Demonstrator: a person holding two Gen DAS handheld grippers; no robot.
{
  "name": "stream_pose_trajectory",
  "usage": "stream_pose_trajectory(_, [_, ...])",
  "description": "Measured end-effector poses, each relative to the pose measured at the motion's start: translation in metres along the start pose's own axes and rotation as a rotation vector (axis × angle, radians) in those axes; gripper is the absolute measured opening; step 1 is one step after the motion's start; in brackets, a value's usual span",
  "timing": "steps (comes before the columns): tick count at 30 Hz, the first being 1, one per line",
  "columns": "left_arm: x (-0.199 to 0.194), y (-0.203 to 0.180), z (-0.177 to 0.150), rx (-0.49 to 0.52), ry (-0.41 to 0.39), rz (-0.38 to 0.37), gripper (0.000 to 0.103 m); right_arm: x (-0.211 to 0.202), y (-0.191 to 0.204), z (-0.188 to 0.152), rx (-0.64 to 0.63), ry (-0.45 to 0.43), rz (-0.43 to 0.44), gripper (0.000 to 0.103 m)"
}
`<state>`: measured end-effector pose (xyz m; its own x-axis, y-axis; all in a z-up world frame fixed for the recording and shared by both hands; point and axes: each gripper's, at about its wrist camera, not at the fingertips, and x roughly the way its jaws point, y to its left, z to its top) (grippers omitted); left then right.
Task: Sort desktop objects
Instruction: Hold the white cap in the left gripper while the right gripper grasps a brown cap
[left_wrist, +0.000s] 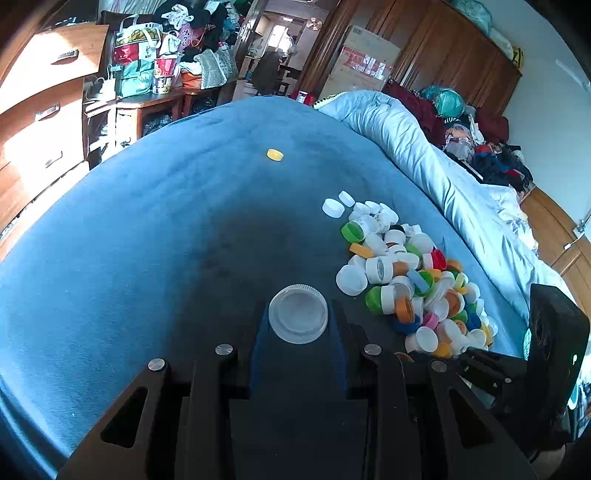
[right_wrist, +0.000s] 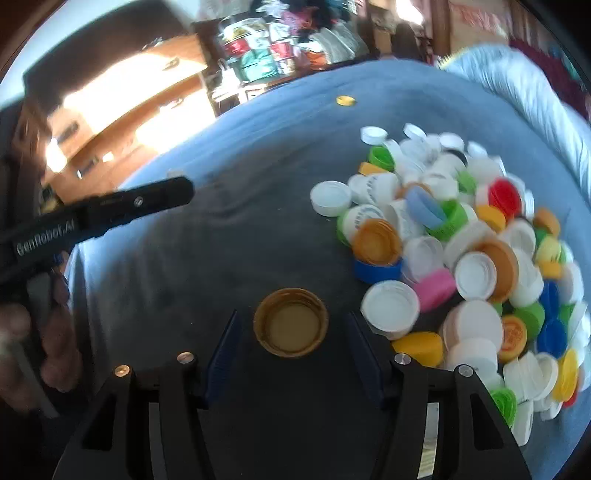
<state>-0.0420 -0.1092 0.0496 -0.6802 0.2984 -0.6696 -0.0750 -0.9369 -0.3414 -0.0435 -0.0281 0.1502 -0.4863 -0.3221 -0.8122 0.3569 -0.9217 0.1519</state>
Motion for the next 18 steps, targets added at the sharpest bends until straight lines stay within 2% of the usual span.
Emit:
stream_pose_trajectory(1, [0.000, 0.000, 0.000, 0.000, 0.000, 0.005, 0.027, 0.001, 0.003, -0.001, -0.010, 0.004, -0.019, 0.044])
stream_pose_trajectory(4, [-0.002, -0.002, 0.000, 0.001, 0.001, 0.020, 0.027, -0.009, -0.001, -0.002, 0.016, -0.014, -0.015, 0.044])
stream_pose_trajectory(10, [-0.019, -0.040, 0.006, 0.096, 0.006, 0.083, 0.027, -0.076, -0.019, 0.003, 0.070, -0.116, -0.104, 0.044])
stream_pose_trajectory(18, [-0.050, -0.124, 0.018, 0.206, -0.005, 0.000, 0.027, -0.176, -0.042, 0.005, 0.130, -0.274, -0.204, 0.044])
